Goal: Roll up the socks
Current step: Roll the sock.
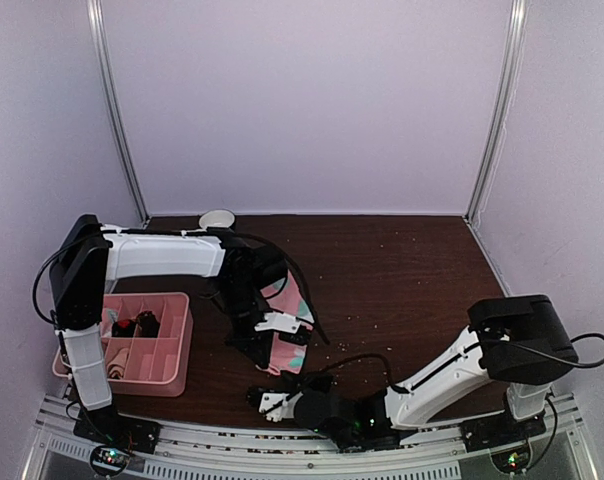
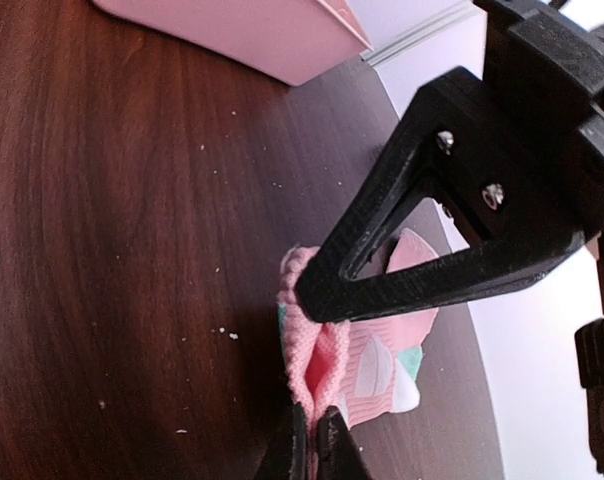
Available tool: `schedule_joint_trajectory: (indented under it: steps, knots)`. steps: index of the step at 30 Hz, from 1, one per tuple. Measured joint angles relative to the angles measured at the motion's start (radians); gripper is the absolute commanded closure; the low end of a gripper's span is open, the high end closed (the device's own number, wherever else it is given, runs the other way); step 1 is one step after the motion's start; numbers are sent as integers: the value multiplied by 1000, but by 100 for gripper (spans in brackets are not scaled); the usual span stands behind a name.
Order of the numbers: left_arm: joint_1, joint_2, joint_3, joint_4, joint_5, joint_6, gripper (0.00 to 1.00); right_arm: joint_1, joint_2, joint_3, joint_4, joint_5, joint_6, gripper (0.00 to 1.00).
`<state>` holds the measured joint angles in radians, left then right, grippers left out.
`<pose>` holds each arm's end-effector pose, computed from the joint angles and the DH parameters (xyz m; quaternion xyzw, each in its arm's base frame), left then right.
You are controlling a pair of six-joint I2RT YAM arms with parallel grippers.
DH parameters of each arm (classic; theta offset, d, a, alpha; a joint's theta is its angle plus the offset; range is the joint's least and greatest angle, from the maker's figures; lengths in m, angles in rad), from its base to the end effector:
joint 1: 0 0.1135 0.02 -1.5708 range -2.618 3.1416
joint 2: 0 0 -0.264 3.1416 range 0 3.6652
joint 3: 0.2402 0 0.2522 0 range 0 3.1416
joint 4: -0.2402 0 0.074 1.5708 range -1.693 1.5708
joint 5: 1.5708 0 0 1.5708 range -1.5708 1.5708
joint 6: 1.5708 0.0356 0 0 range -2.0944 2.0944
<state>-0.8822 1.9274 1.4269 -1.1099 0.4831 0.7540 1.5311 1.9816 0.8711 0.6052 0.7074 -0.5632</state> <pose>0.2107 -0.2821 0.1905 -0.7053 -0.6671 0.2374 0.0345 0.0381 0.3752 0.1138 -0.6118 0.5564 -0.0424 0.5606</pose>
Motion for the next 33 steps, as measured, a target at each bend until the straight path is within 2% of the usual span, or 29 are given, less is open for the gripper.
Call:
schedule_joint_trajectory:
  steps: [3, 6, 11, 16, 22, 25, 29, 33]
  knots:
    - [0, 0, 4, -3, 0, 3, 88, -3, 0, 0, 0, -3, 22, 100]
    - [0, 0, 3, 1, -1, 12, 73, -11, -4, 0, -16, -23, 67, 100]
    - [1, -39, -92, 97, -37, -8, 62, -20, -45, -24, -73, -88, 167, 100]
    - [20, -196, -269, 247, -93, -43, 60, -37, -108, -46, -181, -212, 305, 100]
    - [50, -358, -406, 411, -104, -75, 59, -77, -147, -79, -260, -396, 471, 100]
    - [55, -400, -470, 486, -74, -88, 57, -107, -148, -106, -274, -500, 560, 100]
    - [55, -433, -544, 536, -19, -89, 63, -180, -149, -109, -249, -648, 683, 100]
    - [53, -433, -549, 570, 9, -84, 65, -273, -138, -105, -220, -808, 799, 100]
